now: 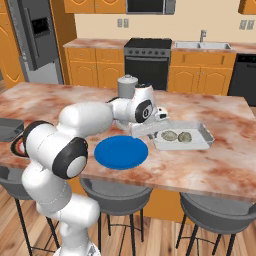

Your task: Place two dumplings into each of the tupperware containers and then place the containers in the fridge.

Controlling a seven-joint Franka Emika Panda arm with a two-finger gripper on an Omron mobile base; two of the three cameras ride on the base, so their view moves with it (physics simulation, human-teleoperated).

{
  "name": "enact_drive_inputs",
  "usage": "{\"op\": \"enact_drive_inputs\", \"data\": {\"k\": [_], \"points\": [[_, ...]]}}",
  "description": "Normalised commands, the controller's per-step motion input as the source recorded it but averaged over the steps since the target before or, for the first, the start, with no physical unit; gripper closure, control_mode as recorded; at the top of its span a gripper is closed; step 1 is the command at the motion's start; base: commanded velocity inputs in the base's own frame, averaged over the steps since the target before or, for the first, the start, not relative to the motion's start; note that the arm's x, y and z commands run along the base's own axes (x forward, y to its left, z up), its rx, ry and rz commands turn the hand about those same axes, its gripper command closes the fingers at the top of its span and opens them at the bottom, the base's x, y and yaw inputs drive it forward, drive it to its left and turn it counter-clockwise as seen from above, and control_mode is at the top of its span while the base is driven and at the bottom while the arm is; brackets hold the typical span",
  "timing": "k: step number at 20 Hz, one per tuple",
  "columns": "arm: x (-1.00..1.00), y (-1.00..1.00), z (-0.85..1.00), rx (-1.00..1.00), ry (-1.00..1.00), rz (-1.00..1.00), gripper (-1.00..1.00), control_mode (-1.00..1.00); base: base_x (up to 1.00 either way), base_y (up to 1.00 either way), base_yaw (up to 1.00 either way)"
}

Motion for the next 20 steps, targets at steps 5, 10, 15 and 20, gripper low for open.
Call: {"op": "enact_drive_inputs", "data": {"k": [5,10,15,20], "points": [[-0.22,0.1,0.5,0.0,0.14,0.58,1.0,-1.0,0.0,0.0,0.0],[-0.24,0.46,0.36,0.0,0.24,0.61,1.0,-1.0,0.0,0.0,0.0],[-0.42,0.71,0.15,-0.01,0.2,0.53,1.0,-1.0,0.0,0.0,0.0],[-0.57,0.5,0.05,0.06,0.04,0.45,1.0,-1.0,0.0,0.0,0.0]]}}
